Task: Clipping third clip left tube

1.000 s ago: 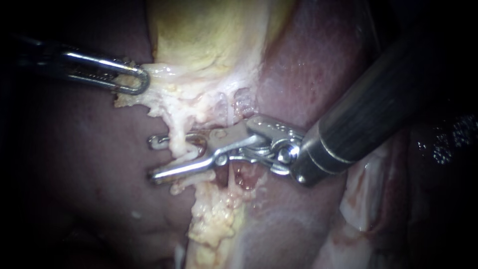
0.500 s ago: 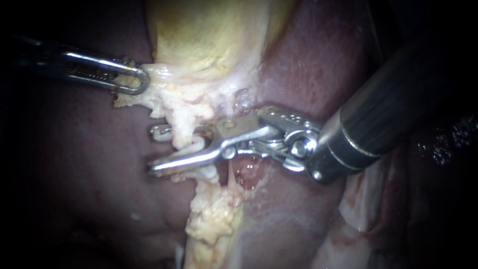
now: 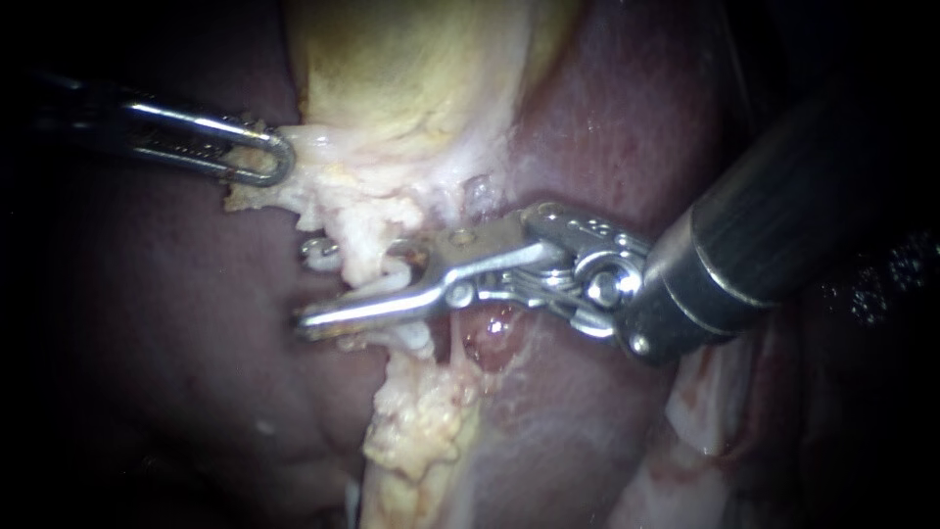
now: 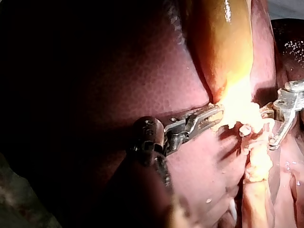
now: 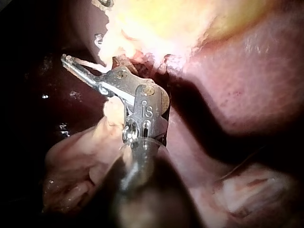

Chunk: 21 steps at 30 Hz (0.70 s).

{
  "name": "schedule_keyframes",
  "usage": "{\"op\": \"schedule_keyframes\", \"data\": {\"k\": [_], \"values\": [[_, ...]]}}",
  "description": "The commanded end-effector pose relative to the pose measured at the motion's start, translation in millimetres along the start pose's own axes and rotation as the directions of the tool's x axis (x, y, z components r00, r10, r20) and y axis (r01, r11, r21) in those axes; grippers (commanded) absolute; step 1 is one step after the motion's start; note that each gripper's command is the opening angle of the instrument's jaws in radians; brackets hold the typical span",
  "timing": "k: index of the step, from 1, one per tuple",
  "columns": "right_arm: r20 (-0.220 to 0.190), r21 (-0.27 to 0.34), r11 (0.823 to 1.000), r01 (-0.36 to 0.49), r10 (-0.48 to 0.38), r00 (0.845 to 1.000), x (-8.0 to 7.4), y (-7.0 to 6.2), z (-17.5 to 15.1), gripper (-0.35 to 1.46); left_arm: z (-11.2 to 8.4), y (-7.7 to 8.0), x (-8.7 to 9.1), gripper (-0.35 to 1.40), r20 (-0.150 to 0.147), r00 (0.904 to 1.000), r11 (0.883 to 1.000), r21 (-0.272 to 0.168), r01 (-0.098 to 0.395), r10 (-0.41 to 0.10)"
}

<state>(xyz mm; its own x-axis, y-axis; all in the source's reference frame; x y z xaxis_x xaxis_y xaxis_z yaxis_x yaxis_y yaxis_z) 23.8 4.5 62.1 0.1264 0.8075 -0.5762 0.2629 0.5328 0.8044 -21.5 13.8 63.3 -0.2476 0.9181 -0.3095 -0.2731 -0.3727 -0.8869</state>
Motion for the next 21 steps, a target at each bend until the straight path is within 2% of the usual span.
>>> {"op": "schedule_keyframes", "data": {"k": [1, 17, 21], "values": [[0.001, -0.001, 1.000, 0.000, 0.000, 1.000, 0.0, 0.0, -0.1, 0.44, 0.0, 0.0, 0.0, -0.35, 0.000, 1.0000, 1.000, 0.000, 0.000, 0.000], [0.003, 0.004, 1.000, 0.001, -0.001, 1.000, -0.2, -0.2, -0.6, 0.23, 0.0, 0.0, 0.0, -0.35, 0.000, 1.0000, 1.000, 0.000, 0.000, 0.000], [0.007, 0.015, 1.000, 0.002, -0.002, 1.000, -0.3, -0.3, -0.7, 0.05, 0.0, 0.0, 0.0, -0.35, 0.000, 1.0000, 1.000, 0.000, 0.000, 0.000]]}}
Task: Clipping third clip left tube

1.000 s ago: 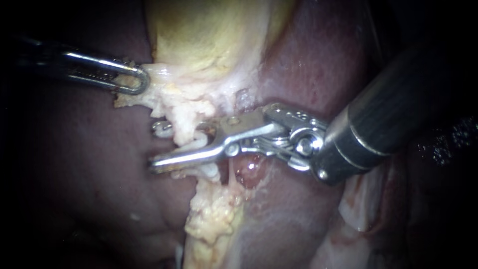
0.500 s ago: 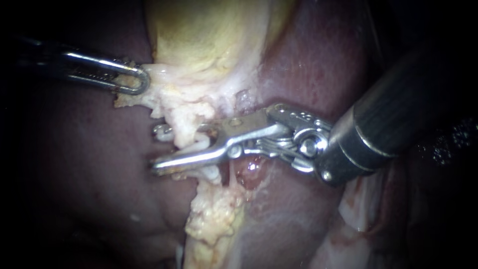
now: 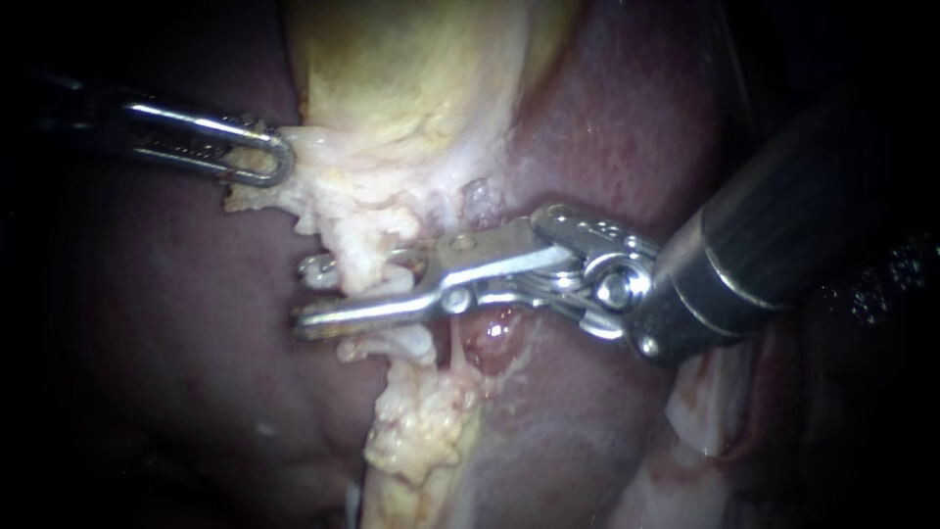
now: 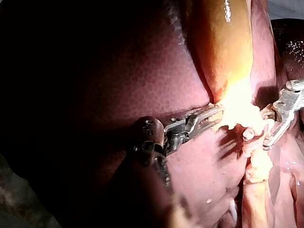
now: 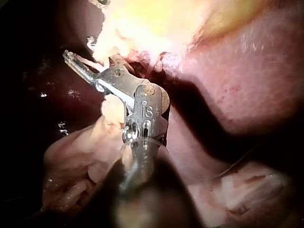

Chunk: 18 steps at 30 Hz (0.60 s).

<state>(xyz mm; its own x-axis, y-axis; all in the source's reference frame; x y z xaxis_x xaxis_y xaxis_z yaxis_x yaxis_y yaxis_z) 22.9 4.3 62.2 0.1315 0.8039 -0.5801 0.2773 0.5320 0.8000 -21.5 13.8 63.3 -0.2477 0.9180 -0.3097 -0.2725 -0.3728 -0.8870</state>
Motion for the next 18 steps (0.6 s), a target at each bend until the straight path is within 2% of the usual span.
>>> {"op": "schedule_keyframes", "data": {"k": [1, 5, 18], "values": [[0.001, 0.003, 1.000, -0.008, 0.008, 1.000, 0.0, -0.1, 0.0, -0.01, 0.0, 0.0, 0.0, -0.35, 0.000, 1.0000, 1.000, 0.000, 0.000, 0.000], [0.002, 0.005, 0.999, -0.031, 0.031, 1.000, -0.1, -0.3, -0.3, -0.34, 0.0, 0.0, 0.0, -0.35, 0.000, 1.0000, 1.000, 0.000, 0.000, 0.000], [0.002, 0.006, 0.999, -0.037, 0.037, 0.999, -0.1, -0.4, -0.5, -0.35, 0.0, 0.0, 0.0, -0.35, 0.000, 1.0000, 1.000, 0.000, 0.000, 0.000]]}}
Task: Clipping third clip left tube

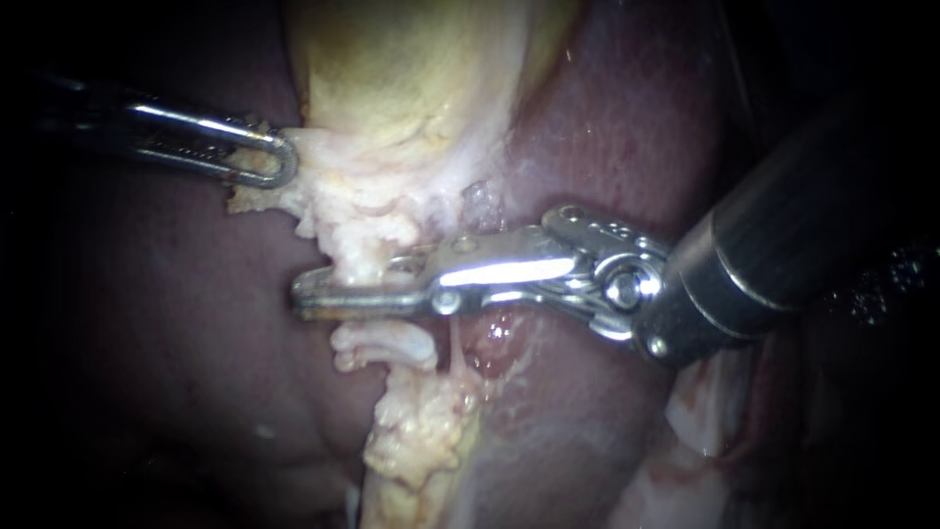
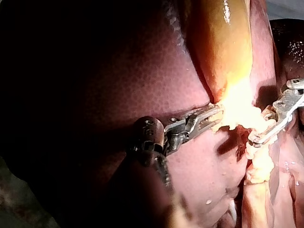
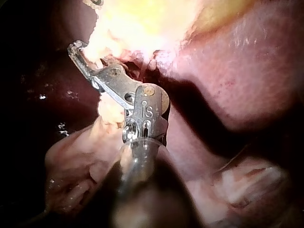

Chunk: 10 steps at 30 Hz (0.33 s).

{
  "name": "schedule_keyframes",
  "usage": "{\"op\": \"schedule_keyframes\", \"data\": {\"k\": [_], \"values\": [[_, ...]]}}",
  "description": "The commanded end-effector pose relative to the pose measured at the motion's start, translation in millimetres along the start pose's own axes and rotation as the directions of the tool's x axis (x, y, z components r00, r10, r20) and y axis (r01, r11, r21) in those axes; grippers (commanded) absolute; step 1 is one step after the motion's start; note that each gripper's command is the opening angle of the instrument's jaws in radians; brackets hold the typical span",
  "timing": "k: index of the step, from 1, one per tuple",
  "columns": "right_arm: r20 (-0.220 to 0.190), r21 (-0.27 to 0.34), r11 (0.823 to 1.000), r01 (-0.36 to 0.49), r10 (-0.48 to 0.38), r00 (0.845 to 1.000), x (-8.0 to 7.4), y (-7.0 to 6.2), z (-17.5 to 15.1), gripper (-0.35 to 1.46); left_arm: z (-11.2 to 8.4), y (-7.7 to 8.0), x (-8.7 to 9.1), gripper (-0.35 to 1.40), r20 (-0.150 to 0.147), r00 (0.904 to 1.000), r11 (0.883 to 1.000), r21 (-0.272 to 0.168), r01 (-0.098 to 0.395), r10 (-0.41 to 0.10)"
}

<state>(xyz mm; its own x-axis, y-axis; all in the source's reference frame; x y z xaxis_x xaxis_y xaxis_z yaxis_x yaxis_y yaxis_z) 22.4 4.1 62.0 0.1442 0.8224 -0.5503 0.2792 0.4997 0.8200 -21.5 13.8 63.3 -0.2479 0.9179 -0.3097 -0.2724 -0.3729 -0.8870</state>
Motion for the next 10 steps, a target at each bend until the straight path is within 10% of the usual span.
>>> {"op": "schedule_keyframes", "data": {"k": [1, 10], "values": [[0.000, -0.001, 1.000, 0.000, 0.000, 1.000, 0.0, 0.0, 0.0, -0.35, 0.0, 0.0, 0.0, -0.35, 0.000, 1.0000, 1.000, 0.000, 0.000, 0.000], [-0.001, -0.002, 1.000, 0.000, 0.000, 1.000, 0.0, 0.1, 0.0, -0.35, 0.0, 0.0, 0.0, -0.35, 0.000, 1.0000, 1.000, 0.000, 0.000, 0.000]]}}
